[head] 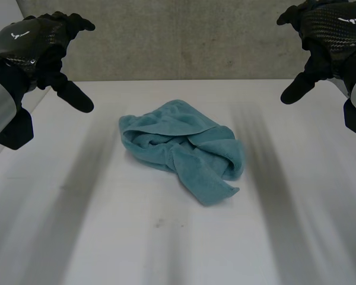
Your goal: Fold the laundry
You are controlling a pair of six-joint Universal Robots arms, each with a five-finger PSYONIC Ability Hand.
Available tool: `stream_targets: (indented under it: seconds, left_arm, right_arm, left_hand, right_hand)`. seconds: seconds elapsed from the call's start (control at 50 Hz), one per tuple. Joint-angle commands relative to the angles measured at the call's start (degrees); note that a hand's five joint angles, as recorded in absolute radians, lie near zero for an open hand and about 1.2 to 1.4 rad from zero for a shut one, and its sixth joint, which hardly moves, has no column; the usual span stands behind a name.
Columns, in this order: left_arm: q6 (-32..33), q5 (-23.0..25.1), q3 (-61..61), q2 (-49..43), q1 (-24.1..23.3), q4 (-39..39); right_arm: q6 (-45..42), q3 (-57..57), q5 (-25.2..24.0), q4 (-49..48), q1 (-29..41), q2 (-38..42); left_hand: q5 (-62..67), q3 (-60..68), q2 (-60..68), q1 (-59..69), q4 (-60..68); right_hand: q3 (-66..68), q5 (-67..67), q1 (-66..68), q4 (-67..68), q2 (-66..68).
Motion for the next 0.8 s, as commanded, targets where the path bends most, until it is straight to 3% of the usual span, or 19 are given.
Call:
stream_targets:
  seconds: [0.02, 0.12, 0.2, 0.26, 0.3, 0.38, 0.48, 0.52, 0.56, 0.58, 0.62, 0.68, 0.72, 0.74, 0.78, 0.8]
  left_arm:
    - [0.07, 0.0, -0.53, -1.19, 0.06, 2.25]
    - [0.51, 0.09, -2.38, -3.57, 0.15, 7.89]
    - [1.21, 0.26, -3.52, -7.77, 0.15, 14.63]
    - [3.49, 0.35, -3.61, -11.19, 0.06, 17.28]
    - [5.07, 0.61, -3.44, -13.04, 0.14, 18.25]
    - [8.51, 2.46, -2.82, -17.45, 0.15, 19.14]
    - [17.54, 9.82, -2.03, -25.61, 0.23, 21.15]
    - [19.83, 11.58, -1.94, -27.19, 0.32, 21.51]
    - [22.28, 13.17, -2.03, -28.51, 0.41, 21.77]
    - [24.48, 14.92, -2.03, -29.74, 0.58, 21.95]
    - [26.77, 16.68, -1.94, -30.71, 0.67, 22.04]
    - [30.99, 20.2, -1.94, -32.82, 0.76, 22.04]
    - [32.92, 21.69, -1.85, -33.79, 0.85, 21.95]
    - [34.68, 22.93, -1.85, -34.84, 0.94, 21.95]
    - [36.44, 23.64, -1.59, -35.9, 0.94, 21.95]
    - [38.2, 23.82, -1.24, -36.95, 0.94, 21.95]
  right_arm:
    - [-2.18, 0.39, -3.67, 0.19, -0.02, 1.15]
    - [-6.84, 1.8, -5.0, 0.62, -0.02, 4.65]
    - [-5.53, 2.15, -4.91, 0.8, 0.77, 7.48]
    - [1.41, 2.42, -4.74, 0.36, 3.93, 11.79]
    - [11.9, 2.42, -4.74, 0.19, 5.25, 16.25]
    - [20.18, 1.98, -4.48, 0.27, 6.03, 19.77]
    - [24.18, 1.63, -4.04, 0.19, 7.53, 25.32]
    - [24.26, 1.36, -3.16, -0.08, 9.2, 27.08]
    - [24.18, 0.23, 1.39, -1.47, 12.97, 30.84]
    - [24.18, 0.22, 1.41, -1.48, 12.98, 30.86]
    - [23.74, -1.7, 7.53, -4.11, 15.52, 34.71]
    - [23.39, -2.86, 9.94, -5.09, 15.8, 36.49]
    - [21.81, -4.52, 12.83, -5.61, 15.97, 39.02]
    - [21.8, -4.53, 12.84, -5.61, 15.97, 39.04]
    - [19.97, -4.79, 13.1, -5.97, 15.97, 40.17]
    - [19.96, -4.79, 13.1, -5.97, 15.97, 40.18]
  left_hand:
    - [-2.75, -2.47, -1.77, -1.27, -1.88]
    - [-2.7, -2.43, -1.72, -1.22, -1.83]
    - [-2.03, -1.76, -1.05, -0.55, -1.16]
    - [-1.36, -1.09, -0.38, 0.12, -0.49]
    - [-1.02, -0.75, -0.04, 0.46, -0.15]
    - [-0.35, -0.07, 0.63, 1.14, 0.52]
    - [-0.18, 0.1, 0.8, 1.3, 0.69]
    - [-0.18, 0.1, 0.8, 1.3, 0.69]
    - [0.82, 1.09, 1.8, 2.3, 1.69]
    - [1.0, 1.27, 1.98, 2.48, 1.87]
    - [1.0, 1.27, 1.98, 2.48, 1.87]
    - [5.51, 5.79, 6.49, 6.99, 6.38]
    - [8.87, 9.14, 9.85, 10.35, 9.74]
    - [12.4, 12.68, 13.38, 13.88, 13.27]
    - [13.1, 13.38, 14.08, 14.59, 13.97]
    - [13.11, 13.38, 14.09, 14.59, 13.98]
  right_hand:
    - [-2.13, -3.46, -1.1, -3.45, -2.8]
    - [-2.13, -3.46, -1.1, -3.45, -2.8]
    - [-2.13, -3.46, -1.1, -3.45, -2.8]
    - [-2.13, -3.46, -1.1, -3.45, -2.8]
    - [-2.13, -3.46, -1.1, -3.45, -2.8]
    - [-2.13, -3.46, -1.1, -3.45, -2.8]
    - [-2.13, -3.46, -1.1, -3.45, -2.8]
    - [-2.13, -3.46, -1.1, -3.45, -2.8]
    - [-2.13, -3.46, -1.1, -3.45, -2.8]
    - [-2.13, -3.46, -1.1, -3.45, -2.8]
    - [-2.13, -3.46, -1.1, -3.45, -2.8]
    - [-2.05, -3.38, -1.01, -3.37, -2.72]
    - [11.99, 10.66, 13.03, 10.67, 11.32]
    - [12.08, 10.75, 13.12, 10.76, 11.41]
    - [35.84, 34.51, 36.88, 34.52, 35.17]
    - [35.97, 34.64, 37.0, 34.64, 35.29]
